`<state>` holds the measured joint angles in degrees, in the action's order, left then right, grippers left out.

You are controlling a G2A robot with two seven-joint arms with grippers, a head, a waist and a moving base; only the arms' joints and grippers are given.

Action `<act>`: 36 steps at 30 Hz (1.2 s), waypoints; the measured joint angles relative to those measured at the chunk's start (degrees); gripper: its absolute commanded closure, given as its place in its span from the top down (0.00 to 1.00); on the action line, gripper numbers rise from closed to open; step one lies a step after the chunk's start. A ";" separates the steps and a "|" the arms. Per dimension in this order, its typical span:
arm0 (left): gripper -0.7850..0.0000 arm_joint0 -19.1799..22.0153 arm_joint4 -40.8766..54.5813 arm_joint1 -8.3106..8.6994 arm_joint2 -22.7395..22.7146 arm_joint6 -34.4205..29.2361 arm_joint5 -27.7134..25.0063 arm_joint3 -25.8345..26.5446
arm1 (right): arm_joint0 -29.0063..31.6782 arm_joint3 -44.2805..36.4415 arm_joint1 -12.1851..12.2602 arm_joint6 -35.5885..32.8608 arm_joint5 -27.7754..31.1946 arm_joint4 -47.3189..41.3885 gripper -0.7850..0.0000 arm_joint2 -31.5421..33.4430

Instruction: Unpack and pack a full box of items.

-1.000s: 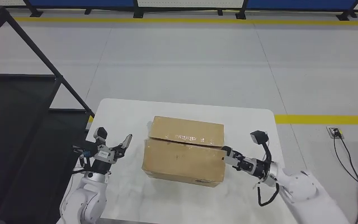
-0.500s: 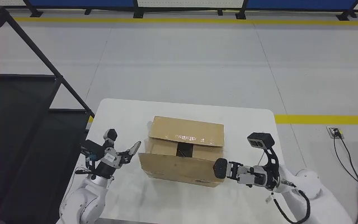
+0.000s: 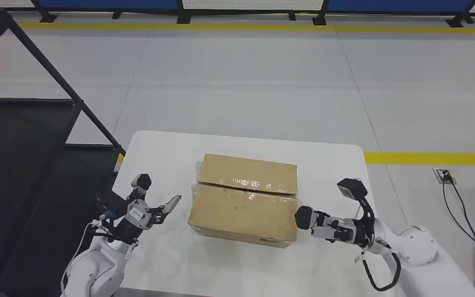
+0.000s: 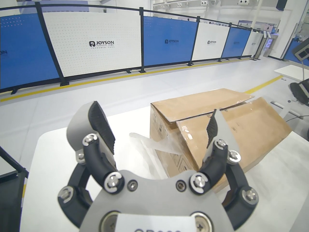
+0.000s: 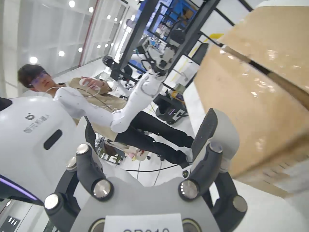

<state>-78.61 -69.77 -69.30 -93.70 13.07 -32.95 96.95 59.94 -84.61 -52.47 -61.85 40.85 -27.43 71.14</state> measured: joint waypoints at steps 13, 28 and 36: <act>1.00 -0.25 0.75 0.30 -0.06 0.36 1.36 0.13 | -2.97 3.97 -1.68 14.05 -3.44 13.01 1.00 -3.36; 1.00 1.40 2.67 0.41 1.44 -0.44 2.65 -1.15 | -3.14 -4.71 -0.39 -4.34 -2.74 -9.56 1.00 -6.58; 1.00 1.23 1.17 1.68 1.30 -3.86 -12.26 -1.84 | -1.52 -9.41 2.22 -6.54 -4.94 -4.34 1.00 -8.48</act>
<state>-77.38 -68.60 -67.62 -92.40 9.21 -45.20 95.11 58.42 -94.02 -50.25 -68.39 35.92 -31.77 62.65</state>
